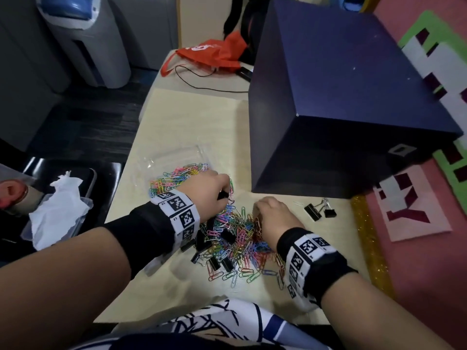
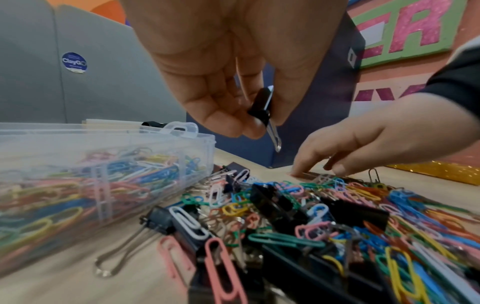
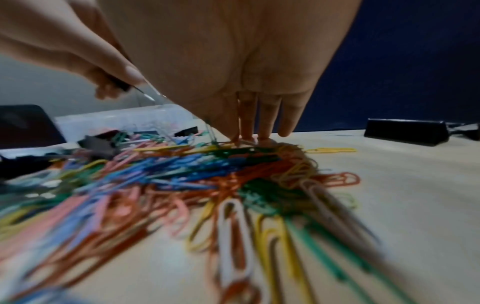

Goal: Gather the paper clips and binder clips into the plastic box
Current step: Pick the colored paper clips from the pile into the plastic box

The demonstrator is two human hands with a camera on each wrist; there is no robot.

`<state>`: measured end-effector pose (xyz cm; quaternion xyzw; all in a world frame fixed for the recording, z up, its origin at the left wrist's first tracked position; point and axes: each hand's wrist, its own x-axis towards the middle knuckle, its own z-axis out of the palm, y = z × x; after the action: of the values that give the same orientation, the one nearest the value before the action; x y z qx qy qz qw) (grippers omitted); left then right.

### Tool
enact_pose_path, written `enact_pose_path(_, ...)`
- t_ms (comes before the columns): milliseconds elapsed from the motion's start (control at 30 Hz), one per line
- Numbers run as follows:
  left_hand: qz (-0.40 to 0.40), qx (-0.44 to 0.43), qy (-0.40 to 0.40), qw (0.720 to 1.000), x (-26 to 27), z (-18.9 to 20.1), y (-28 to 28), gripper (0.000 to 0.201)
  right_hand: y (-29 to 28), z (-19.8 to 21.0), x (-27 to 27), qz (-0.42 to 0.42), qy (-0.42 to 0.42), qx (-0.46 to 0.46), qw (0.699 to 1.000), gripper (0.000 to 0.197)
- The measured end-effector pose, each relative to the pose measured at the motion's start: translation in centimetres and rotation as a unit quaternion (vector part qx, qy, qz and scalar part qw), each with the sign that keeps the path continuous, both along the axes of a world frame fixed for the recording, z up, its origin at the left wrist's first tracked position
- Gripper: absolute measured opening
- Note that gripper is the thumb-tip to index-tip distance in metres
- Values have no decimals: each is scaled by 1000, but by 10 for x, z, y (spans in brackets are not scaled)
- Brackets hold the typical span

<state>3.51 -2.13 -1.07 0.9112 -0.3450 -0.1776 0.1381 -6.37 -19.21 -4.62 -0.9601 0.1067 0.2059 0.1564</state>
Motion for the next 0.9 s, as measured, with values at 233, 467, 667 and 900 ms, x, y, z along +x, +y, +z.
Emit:
enact_pose_path(233, -51, 48, 3, 998, -3, -2, -24, 23, -2, -5, -31, -55, -126, 19, 990, 27)
enact_pose_path(467, -79, -18, 30, 996, -17, 3, -58, 33, -14, 10, -27, -111, -132, 91, 981, 23)
enact_pose_path(667, -122, 74, 9, 990, -26, -6, -57, 41, -47, 9, -32, -313, -124, 14, 942, 32)
enact_pose_path(900, -160, 232, -21, 959, -34, -9, -38, 44, -36, 9, -37, -265, 40, 2, 963, 35)
